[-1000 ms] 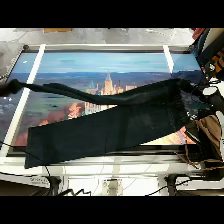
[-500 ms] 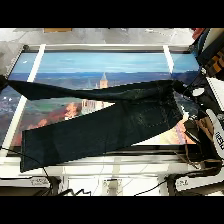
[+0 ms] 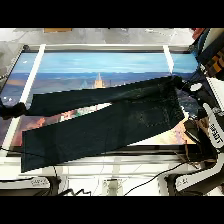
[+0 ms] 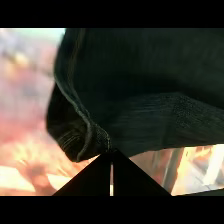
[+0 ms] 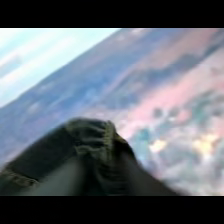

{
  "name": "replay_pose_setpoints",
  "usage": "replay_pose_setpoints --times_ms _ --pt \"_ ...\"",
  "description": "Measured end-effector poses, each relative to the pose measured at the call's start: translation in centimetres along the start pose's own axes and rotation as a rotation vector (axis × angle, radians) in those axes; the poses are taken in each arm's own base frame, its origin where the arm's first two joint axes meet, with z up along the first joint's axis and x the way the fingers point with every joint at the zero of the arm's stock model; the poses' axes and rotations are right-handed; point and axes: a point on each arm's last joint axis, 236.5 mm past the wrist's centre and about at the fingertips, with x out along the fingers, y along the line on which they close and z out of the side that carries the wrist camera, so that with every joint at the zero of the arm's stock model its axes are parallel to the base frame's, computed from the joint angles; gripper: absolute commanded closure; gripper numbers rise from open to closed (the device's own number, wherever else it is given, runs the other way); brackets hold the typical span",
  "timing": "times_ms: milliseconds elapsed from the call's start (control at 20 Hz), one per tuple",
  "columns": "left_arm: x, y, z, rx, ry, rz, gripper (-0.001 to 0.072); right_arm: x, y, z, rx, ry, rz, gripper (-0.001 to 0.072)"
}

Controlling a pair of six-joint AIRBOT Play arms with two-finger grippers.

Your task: Fold the clothes and pants, and hang the long-sleeved shirts on hangers.

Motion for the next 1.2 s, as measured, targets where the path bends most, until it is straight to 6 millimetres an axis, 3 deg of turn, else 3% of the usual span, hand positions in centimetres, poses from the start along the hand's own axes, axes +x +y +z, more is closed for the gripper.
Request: replay_pose_setpoints --times_ms 200,350,450,550,650,750,900,1200 --pt "1.2 0.0 -1.1 -0.004 -0.021 0.029 0.0684 -0.8 -0.6 1.2 -0.088 0.054 -0.006 0.0183" --pt "1.1 0.0 -0.5 -0.007 -0.062 0.045 0.0684 -2.5 -3.9 0.7 -0.076 0.182 -0.040 0.0183" --pt "1.1 0.1 -0.2 -0.009 -0.081 0.051 0.0683 -4.0 -7.3 -1.8 -0.025 0.333 -0.067 0.0182" --pt "1.1 0.0 -0.1 -0.009 -0.088 0.052 0.0683 -5.8 -10.0 -5.5 0.065 0.516 -0.065 0.0116" --pt "1.1 0.0 0.1 -0.013 -0.095 0.051 0.0683 -6.9 -11.2 -8.1 0.142 0.633 -0.030 0.0081" --pt "1.0 -0.3 0.3 -0.027 -0.107 0.039 0.0682 -7.0 -11.3 -9.0 0.168 0.670 0.015 0.0082" --pt "1.0 -0.7 0.7 -0.044 -0.121 0.022 0.0683 -5.8 -11.1 -8.7 0.159 0.633 0.037 0.0082" --pt "1.0 -1.1 1.1 -0.065 -0.138 0.004 0.0682 -4.1 -9.3 -10.5 0.115 0.667 0.105 0.0083"
